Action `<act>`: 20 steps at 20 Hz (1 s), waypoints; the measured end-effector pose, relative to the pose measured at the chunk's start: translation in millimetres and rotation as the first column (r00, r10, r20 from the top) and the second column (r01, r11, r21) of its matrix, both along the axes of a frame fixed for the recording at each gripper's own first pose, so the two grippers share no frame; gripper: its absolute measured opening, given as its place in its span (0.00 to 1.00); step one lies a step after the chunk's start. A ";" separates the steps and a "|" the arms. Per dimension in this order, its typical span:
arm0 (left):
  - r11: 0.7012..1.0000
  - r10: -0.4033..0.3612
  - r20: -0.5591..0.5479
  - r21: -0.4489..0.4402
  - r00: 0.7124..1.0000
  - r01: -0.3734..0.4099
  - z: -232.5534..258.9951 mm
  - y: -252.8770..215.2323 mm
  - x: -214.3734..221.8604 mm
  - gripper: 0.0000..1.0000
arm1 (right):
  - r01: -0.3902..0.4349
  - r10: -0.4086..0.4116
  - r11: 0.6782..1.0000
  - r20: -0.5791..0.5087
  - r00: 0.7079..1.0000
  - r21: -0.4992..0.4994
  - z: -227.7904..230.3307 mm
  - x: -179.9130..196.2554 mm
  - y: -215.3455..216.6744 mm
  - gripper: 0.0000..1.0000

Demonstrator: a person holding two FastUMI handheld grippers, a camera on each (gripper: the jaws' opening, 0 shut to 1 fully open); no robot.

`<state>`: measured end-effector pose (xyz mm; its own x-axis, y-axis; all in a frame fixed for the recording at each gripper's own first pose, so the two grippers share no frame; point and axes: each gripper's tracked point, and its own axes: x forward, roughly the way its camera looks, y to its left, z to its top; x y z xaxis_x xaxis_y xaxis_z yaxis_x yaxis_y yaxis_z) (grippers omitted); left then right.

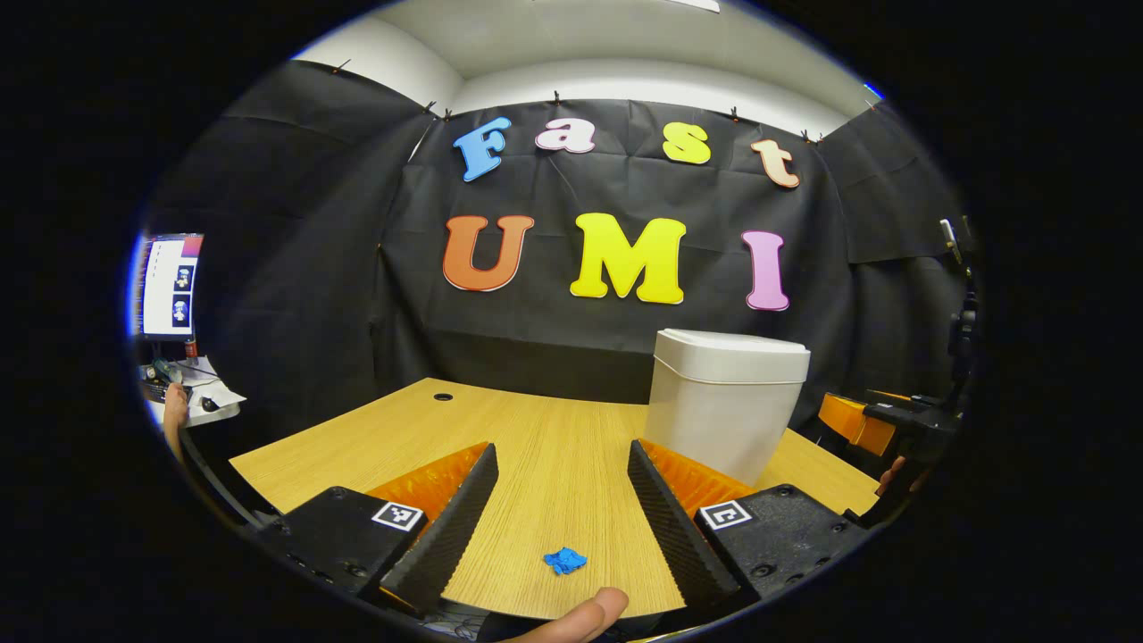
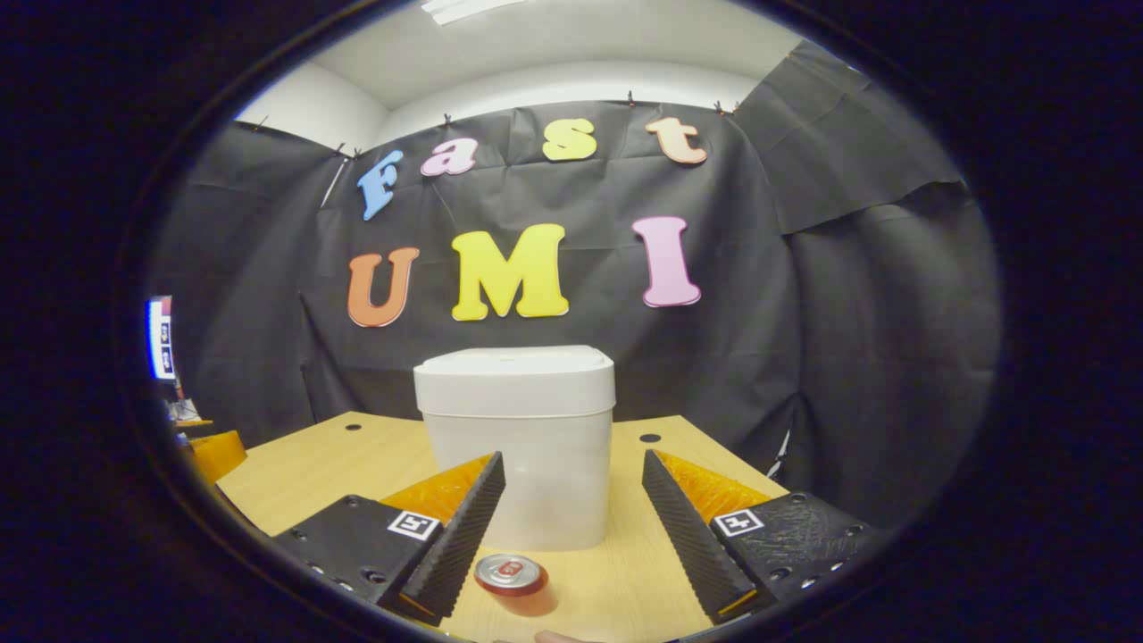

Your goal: Press the lid of the desktop garbage bin to open it, pick up the crumpled paper on the desktop and throw it into the bin, then pick up the pop can on the desktop and drop it into the bin, and finally close the garbage bin lid.

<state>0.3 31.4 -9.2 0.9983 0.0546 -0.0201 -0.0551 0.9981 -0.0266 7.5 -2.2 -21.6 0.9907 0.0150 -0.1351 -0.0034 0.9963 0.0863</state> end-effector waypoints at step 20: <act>1.000 0.015 -0.090 0.023 0.996 -0.013 -35.7 4.2 17.0 0.96 | -0.111 0.117 0.987 0.037 0.992 -0.118 69.9 83.1 40.8 0.97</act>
